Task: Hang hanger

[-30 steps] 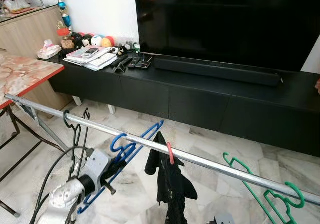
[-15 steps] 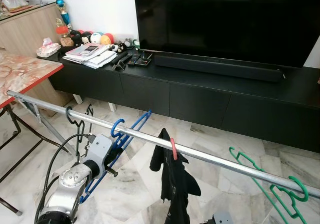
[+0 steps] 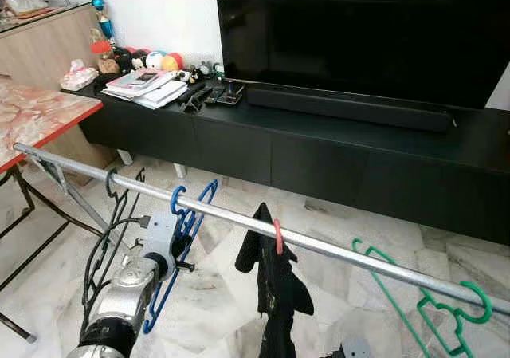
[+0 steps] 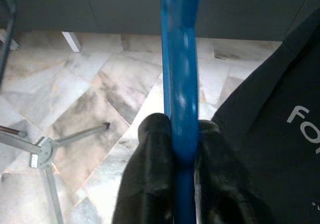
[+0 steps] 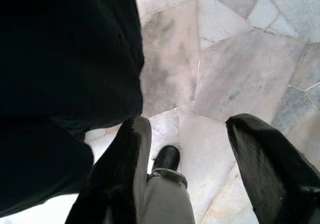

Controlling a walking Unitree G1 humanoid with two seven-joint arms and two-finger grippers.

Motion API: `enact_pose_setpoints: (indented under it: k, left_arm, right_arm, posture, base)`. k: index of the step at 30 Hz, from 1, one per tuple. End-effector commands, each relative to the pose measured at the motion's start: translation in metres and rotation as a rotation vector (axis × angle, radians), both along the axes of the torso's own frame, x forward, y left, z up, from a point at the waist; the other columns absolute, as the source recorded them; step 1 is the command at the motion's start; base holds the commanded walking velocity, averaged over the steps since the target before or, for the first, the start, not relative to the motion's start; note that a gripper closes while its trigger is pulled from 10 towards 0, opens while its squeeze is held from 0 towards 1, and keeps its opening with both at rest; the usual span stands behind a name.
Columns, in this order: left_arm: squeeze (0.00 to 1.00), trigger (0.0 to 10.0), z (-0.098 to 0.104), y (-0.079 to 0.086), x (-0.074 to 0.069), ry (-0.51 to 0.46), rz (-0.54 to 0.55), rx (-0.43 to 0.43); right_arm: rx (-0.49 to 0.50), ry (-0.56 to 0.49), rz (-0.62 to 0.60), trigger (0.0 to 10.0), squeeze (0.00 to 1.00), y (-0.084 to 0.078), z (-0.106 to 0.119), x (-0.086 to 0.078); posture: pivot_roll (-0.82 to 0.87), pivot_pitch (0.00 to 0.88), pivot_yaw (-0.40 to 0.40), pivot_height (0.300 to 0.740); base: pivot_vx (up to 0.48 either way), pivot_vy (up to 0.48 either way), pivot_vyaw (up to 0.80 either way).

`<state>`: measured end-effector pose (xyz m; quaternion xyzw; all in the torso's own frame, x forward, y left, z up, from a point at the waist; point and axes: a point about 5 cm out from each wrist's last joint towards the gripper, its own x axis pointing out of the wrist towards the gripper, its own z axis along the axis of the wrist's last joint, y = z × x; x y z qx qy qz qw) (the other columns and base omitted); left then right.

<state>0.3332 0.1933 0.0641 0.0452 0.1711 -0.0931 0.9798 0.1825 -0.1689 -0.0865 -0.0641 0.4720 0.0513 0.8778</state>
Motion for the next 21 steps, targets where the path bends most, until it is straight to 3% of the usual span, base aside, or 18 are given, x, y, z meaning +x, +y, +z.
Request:
enact_pose_setpoints:
  k: [1,6,14,17,19,21]
  left_arm:
    - [1.00,10.0,-0.004,0.002,-0.003,0.002,0.021,-0.010]
    - [1.00,10.0,0.002,0.005,-0.012,-0.103,0.064,-0.077]
    - [1.00,10.0,0.002,-0.001,-0.041,-0.153,0.038,-0.103]
    - [1.00,10.0,0.000,-0.001,-0.067,-0.178,0.027,-0.093]
    - [1.00,10.0,-0.002,0.000,-0.071,-0.176,0.033,-0.094]
    - [1.00,10.0,-0.007,0.019,-0.090,-0.185,0.129,-0.079]
  right_arm:
    - [-0.002,0.014,0.011,10.0,0.00,0.001,-0.002,-0.003]
    - [-0.004,0.017,0.020,10.0,0.00,0.001,-0.002,-0.004]
    - [-0.007,0.018,0.029,10.0,0.00,0.000,-0.002,-0.004]
    - [-0.006,0.021,0.032,10.0,0.00,0.001,-0.002,-0.005]
    - [-0.006,0.021,0.033,10.0,0.00,0.001,-0.002,-0.005]
    - [-0.007,0.021,0.035,10.0,0.00,0.001,-0.003,-0.006]
  posture:
    - [0.04,0.012,0.027,0.740]
    - [0.04,0.002,0.033,0.740]
    - [0.05,0.000,0.034,0.740]
    - [0.05,0.000,0.041,0.740]
    - [0.05,0.000,0.041,0.740]
    - [0.05,0.000,0.044,0.740]
  base:
    - [0.000,0.000,0.00]
    - [0.000,0.000,0.00]
    - [0.000,0.000,0.00]
    - [0.000,0.000,0.00]
    - [0.000,0.000,0.00]
    - [0.000,0.000,0.00]
